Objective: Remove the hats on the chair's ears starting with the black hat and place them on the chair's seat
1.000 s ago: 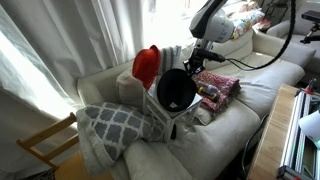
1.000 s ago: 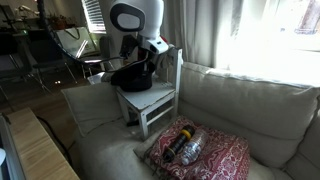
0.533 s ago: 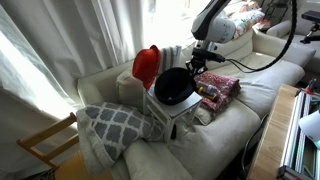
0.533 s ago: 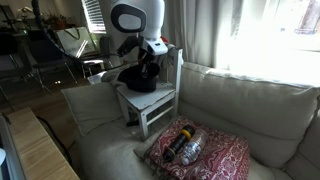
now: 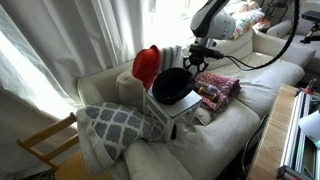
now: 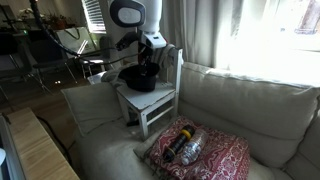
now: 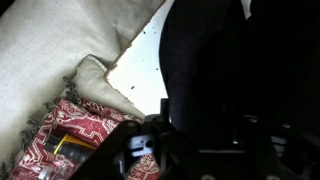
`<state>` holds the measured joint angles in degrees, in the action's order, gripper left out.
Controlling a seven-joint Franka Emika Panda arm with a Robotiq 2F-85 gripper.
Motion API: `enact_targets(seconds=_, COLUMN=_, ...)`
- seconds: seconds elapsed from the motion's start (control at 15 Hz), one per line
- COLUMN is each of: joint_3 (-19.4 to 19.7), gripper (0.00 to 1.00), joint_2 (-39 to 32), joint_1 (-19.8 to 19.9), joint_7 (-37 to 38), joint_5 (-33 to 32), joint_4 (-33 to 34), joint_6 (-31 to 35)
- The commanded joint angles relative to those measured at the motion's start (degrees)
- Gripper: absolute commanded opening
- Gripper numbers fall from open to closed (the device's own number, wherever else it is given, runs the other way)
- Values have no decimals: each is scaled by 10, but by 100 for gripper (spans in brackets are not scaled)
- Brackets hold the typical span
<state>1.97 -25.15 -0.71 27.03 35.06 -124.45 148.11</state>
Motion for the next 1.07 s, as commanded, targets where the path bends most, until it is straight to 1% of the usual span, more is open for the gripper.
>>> enact_targets(seconds=0.0, joint_3=23, gripper=87, joint_2=62, joint_1=-21, joint_7=52, joint_5=-70, joint_4=-19, joint_6=-16)
enact_targets(seconds=0.07, joint_3=18, gripper=95, joint_2=77, joint_1=-19, joint_7=53, joint_5=-77, joint_4=-18, joint_6=-16)
enact_targets(seconds=0.13, joint_3=4, gripper=99, joint_2=88, joint_1=-13, joint_7=39, joint_5=-68, joint_4=-12, joint_6=-13)
enact_targets(seconds=0.33, joint_3=-32, gripper=100, joint_2=106, joint_1=-2, joint_7=-5, joint_5=-23, joint_4=12, joint_6=-17)
enact_targets(seconds=0.4, joint_3=-48, gripper=100, joint_2=107, joint_1=3, joint_7=-29, joint_5=3, joint_4=22, joint_6=-14)
enact_targets(seconds=0.53, joint_3=-61, gripper=100, joint_2=101, joint_1=-1, joint_7=-58, joint_5=32, joint_4=42, joint_6=1)
enact_targets(seconds=0.6, joint_3=-69, gripper=100, joint_2=92, joint_1=1, joint_7=-83, joint_5=55, joint_4=55, joint_6=8)
enact_targets(seconds=0.8, joint_3=-76, gripper=100, joint_2=70, joint_1=-2, joint_7=-136, joint_5=79, joint_4=80, joint_6=30)
enact_targets(seconds=1.0, joint_3=-77, gripper=100, joint_2=41, joint_1=-4, joint_7=-176, joint_5=74, joint_4=104, joint_6=55)
